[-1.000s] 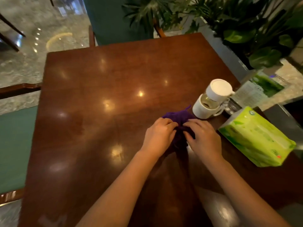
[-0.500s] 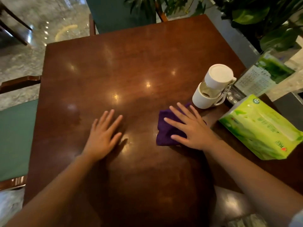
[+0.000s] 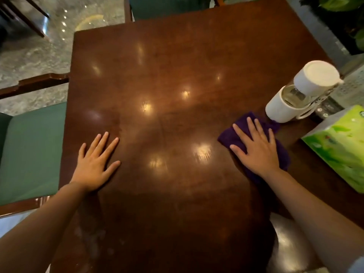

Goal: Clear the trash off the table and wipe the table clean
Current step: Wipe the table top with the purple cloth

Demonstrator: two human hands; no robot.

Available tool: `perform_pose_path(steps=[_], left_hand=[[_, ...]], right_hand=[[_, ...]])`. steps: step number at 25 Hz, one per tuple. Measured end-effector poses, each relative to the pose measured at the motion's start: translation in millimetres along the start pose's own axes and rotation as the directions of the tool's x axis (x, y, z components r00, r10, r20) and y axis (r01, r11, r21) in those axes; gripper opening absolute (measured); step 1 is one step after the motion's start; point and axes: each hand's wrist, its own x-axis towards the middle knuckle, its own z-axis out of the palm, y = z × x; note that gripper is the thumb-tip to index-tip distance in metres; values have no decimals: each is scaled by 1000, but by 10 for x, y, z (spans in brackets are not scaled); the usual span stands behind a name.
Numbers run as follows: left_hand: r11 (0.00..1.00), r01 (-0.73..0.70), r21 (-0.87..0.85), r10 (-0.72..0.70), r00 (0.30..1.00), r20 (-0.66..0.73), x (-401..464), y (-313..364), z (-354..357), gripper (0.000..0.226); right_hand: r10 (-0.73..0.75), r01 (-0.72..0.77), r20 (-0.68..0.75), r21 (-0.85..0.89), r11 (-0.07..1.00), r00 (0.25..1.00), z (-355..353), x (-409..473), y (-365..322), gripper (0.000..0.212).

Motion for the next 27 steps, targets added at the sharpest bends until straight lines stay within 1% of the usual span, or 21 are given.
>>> perform_pose_path(steps=[3,6,9,12,14,16,18,21,22,24,27], left_hand=[[1000,-15,-9,15,1000,-24,4,-16,10,69],[1000,-23,-16,22,999,-40,8,4,17,69],[999,-39,-25,39,999,-25,9,1,17,71],[998,-61,-14,61,998,8,1,-64,13,71],[997,-74,-6,74,997,23,10,-56,19,69],[993,-114,-6,114,992,44,9,-104,2,66],[974,-225,-1,224,972,67,-5,-270,-27,65],[903,-430,-2,427,896,120,-45,-593,-88,63],[887,-463,-4,459,879,126,-47,-649,-90,62],[880,-475,7,472,876,94,-53,-678,-65,61],[873,-488,16,487,873,28,-57,-671,-1,58]], right_hand=[[-24,25,-11,33,999,1000,59,-274,-421,62],[-33,35,-37,67,997,999,153,-562,-1068,58],[-21,25,-39,111,993,999,250,-947,-1789,54],[-82,81,-1,172,982,997,359,-1494,-2470,51],[-112,107,13,190,976,994,412,-1805,-2720,50],[-101,99,-1,184,978,995,443,-1954,-2817,51],[-19,21,-13,181,983,1000,450,-1972,-2773,51],[197,-189,-49,138,972,979,426,-1981,-2524,53],[283,-275,-54,125,953,958,413,-2003,-2429,54],[436,-429,-45,113,896,899,398,-2038,-2325,58],[564,-555,-59,120,823,823,408,-2042,-2482,61]])
